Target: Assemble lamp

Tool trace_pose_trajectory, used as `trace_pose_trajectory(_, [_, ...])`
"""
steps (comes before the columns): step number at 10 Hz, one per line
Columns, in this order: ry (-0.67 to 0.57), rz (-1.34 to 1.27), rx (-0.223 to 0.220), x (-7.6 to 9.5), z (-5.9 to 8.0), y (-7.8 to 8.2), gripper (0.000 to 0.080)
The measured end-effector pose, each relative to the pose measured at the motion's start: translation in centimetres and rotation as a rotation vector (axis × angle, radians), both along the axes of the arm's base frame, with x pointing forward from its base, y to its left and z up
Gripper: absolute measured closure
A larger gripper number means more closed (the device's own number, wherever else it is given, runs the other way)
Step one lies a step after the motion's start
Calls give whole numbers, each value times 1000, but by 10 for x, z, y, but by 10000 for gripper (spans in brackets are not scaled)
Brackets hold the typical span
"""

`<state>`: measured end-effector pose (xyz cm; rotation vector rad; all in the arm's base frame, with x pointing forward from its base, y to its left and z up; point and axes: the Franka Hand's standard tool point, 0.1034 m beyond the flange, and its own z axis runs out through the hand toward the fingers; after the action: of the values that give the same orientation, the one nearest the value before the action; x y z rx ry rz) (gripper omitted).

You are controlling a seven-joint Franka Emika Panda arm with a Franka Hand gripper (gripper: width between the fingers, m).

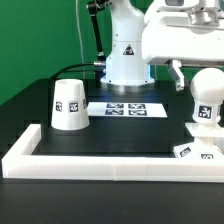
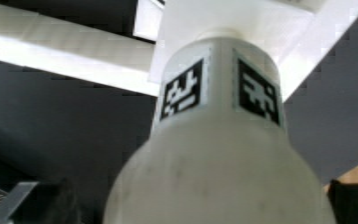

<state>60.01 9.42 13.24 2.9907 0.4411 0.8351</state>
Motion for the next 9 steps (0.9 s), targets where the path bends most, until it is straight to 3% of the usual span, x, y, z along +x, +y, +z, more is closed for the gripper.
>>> trace_pose_trajectory(2, [18,-1,5,5,11,-1,100])
trace_pose_trajectory(6, [67,-9,5,9,9,-8,100])
trace_pose_trajectory(9, [318,-11,17,2,1,2,100])
